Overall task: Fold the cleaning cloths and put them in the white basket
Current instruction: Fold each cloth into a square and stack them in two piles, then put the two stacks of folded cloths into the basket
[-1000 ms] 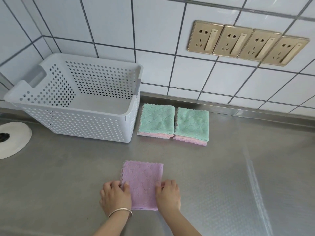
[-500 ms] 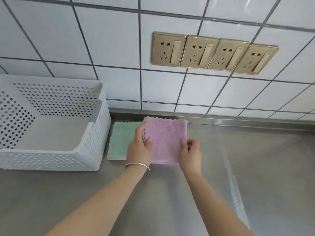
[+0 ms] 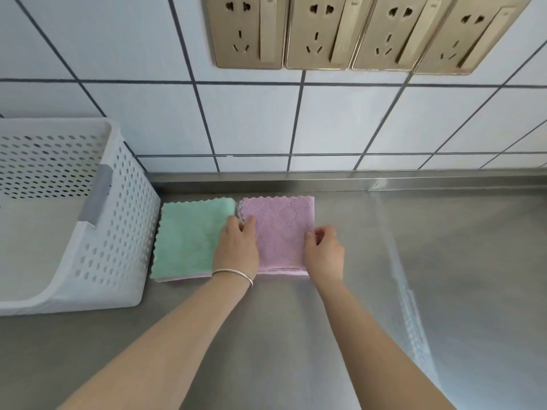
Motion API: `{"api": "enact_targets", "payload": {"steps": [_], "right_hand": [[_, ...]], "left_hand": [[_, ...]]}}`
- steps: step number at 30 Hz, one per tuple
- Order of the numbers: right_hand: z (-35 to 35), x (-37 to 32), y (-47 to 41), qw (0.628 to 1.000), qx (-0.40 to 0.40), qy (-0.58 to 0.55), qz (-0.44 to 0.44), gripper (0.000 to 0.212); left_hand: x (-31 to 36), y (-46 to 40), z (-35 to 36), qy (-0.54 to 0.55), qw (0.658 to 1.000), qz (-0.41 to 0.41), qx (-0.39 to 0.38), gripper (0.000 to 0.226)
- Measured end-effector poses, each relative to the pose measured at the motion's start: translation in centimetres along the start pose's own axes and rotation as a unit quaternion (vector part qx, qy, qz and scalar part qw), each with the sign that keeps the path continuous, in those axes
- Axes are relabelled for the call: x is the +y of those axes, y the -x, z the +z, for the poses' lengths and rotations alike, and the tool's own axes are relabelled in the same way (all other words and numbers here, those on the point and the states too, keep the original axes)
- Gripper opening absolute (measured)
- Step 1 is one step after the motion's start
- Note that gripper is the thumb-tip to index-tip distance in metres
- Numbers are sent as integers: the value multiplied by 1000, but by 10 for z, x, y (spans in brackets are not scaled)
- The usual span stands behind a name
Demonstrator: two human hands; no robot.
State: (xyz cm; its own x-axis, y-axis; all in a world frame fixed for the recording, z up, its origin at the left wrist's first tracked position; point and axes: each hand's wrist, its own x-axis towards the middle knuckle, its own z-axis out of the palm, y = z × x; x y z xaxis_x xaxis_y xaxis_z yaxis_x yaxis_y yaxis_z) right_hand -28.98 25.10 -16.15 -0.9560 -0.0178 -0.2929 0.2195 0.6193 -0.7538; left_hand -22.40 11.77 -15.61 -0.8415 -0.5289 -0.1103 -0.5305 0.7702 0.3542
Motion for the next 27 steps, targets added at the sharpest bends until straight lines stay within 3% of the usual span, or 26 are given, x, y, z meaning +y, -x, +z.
{"api": "enact_targets", "payload": {"steps": [3,7,12,16,23,27], "right_hand": [[1,-3,-11,999,-26,35,24,42],[7,-8,-23,989,-98,70,87,68],[9,-10,-29,978,-144,110,105,62],[3,-14,-33,969,-184,112,122,58],[-26,-6,-9,976,-182,-12,116,52],[-52,-12,11,974,-171,-117,94,50]], "left_hand": [[11,-1,-2,-1,1000,-19,-24,48],[24,-9,-2,87,985,-98,-110,63],[23,-13,9,167,968,-131,-135,72],[26,-13,6,243,954,-143,-105,71],[32,5,-9,306,930,-141,-148,82],[39,26,-42,345,927,-95,-112,76]]}}
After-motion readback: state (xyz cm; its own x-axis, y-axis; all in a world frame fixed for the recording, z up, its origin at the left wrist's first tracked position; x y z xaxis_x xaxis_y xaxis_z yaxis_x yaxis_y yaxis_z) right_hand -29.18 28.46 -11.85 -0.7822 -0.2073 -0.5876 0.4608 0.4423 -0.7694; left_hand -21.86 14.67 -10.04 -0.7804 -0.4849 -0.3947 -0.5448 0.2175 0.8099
